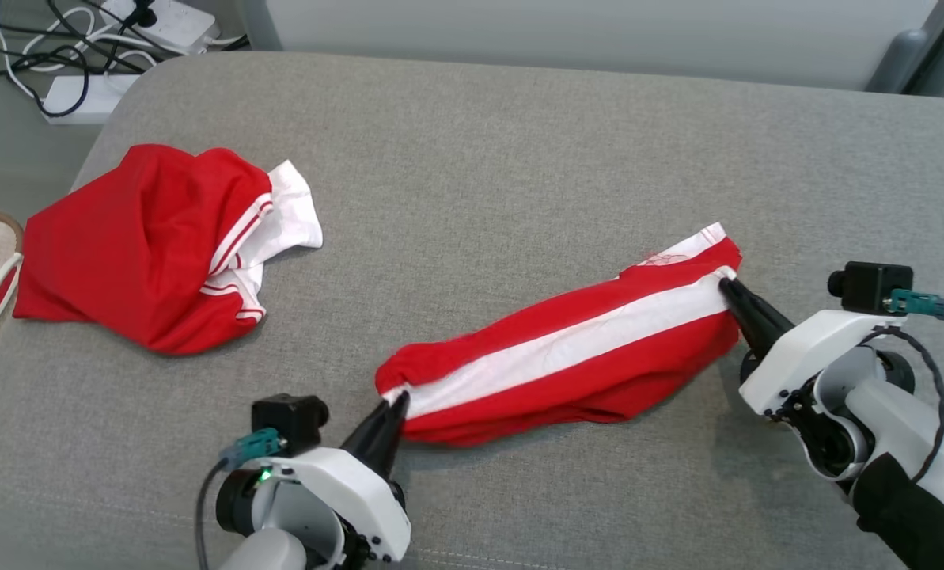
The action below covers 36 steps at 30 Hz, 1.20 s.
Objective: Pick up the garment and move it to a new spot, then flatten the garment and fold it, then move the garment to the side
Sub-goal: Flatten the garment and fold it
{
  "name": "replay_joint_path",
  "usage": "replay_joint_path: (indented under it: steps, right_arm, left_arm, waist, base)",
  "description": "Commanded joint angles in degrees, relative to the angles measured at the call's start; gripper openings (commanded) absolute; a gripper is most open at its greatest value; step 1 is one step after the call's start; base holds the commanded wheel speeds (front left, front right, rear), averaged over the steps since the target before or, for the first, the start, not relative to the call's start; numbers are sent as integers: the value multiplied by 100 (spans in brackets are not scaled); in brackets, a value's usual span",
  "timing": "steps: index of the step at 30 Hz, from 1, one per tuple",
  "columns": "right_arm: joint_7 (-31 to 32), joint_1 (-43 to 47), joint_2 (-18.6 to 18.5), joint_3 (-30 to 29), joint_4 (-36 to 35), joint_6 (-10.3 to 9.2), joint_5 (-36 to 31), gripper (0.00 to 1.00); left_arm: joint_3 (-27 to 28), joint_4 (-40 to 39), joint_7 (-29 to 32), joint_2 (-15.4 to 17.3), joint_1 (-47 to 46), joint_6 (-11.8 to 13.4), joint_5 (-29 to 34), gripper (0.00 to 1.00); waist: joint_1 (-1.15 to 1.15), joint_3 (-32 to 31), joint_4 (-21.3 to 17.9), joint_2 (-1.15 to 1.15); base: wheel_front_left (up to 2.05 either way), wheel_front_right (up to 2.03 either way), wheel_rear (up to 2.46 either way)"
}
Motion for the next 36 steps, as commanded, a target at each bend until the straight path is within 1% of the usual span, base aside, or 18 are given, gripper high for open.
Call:
replay_joint_path:
  steps: [1, 5, 9, 13, 17, 19, 21, 22, 24, 26, 28, 30, 32, 33, 34, 35, 36]
  right_arm:
    - [-113, -60, -122, 29, -98, 25, 84, 0]
    - [-220, -38, -344, -72, -440, 25, 153, 0]
    - [-248, -39, -634, -323, -864, 25, 158, 0]
    - [-251, -2, -935, -674, -1408, 25, 104, 0]
    - [-252, 45, -1287, -807, -1997, 25, 164, 0]
    - [-252, 59, -1514, -853, -2328, 25, 222, 0]
    - [-252, 82, -1772, -962, -2706, 25, 298, 0]
    - [-252, 114, -2056, -1157, -3126, 25, 392, 0]
    - [-253, 127, -2361, -1466, -3521, 25, 439, 0]
    - [-253, 145, -2610, -1864, -3827, 25, 405, 0]
    - [-253, 210, -2779, -2190, -4078, 25, 341, 0]
    - [-248, 304, -2865, -2369, -4235, 25, 308, 0]
    - [-117, 371, -2824, -2417, -4208, 25, 259, 0]
    - [-2, 378, -2736, -2394, -4125, 25, 235, 0]
    - [131, 356, -2615, -2347, -3992, 25, 200, 0]
    - [299, 294, -2453, -2271, -3812, 25, 159, 0]
    - [501, 192, -2233, -2189, -3595, 25, 181, 0]
  left_arm:
    - [262, -182, -102, 104, -195, 9, 9, 0]
    - [605, -377, -352, 169, -266, -38, -186, 0]
    - [970, -655, -319, 286, -451, -174, -540, 0]
    - [1293, -984, 78, 422, -639, -301, -1081, 0]
    - [1538, -1464, 669, 528, -790, -324, -1705, 0]
    - [1630, -1802, 981, 522, -869, -275, -2048, 0]
    - [1706, -2230, 1283, 507, -950, -157, -2362, 0]
    - [1779, -2725, 1556, 499, -1039, 23, -2628, 0]
    - [1879, -3265, 1804, 460, -1139, 266, -2921, 0]
    - [1958, -3755, 1999, 401, -1283, 535, -3155, 0]
    - [1977, -4109, 2178, 337, -1462, 771, -3338, 0]
    - [1976, -4251, 2302, 312, -1645, 956, -3414, 0]
    - [1902, -4119, 2371, 374, -1791, 1022, -3314, 0]
    - [1844, -3953, 2393, 371, -1838, 1023, -3282, 0]
    - [1778, -3731, 2393, 378, -1885, 998, -3218, 0]
    - [1694, -3447, 2371, 415, -1955, 920, -3092, 0]
    - [1582, -3119, 2329, 476, -2058, 763, -2917, 0]
  waist:
    - [0, -68, -53, 0]
    - [0, -300, -204, 0]
    - [0, -583, -411, 0]
    - [0, -900, -660, 0]
    - [0, -1148, -909, 0]
    - [0, -1234, -1005, 0]
    - [0, -1290, -1080, 0]
    - [0, -1330, -1160, 0]
    - [0, -1354, -1252, 0]
    - [0, -1357, -1310, 0]
    - [0, -1342, -1329, 0]
    - [0, -1306, -1332, 0]
    - [0, -1244, -1330, 0]
    - [0, -1197, -1323, 0]
    - [0, -1143, -1316, 0]
    - [0, -1082, -1311, 0]
    - [0, -1019, -1310, 0]
  base:
    - [0, 0, 0]
    - [0, 0, 0]
    - [0, 0, 0]
    - [0, 0, 0]
    - [0, 0, 0]
    - [0, 0, 0]
    - [0, 0, 0]
    - [0, 0, 0]
    - [0, 0, 0]
    - [0, 0, 0]
    - [0, 0, 0]
    - [0, 0, 0]
    - [0, 0, 0]
    - [0, 0, 0]
    - [0, 0, 0]
    - [0, 0, 0]
    - [0, 0, 0]
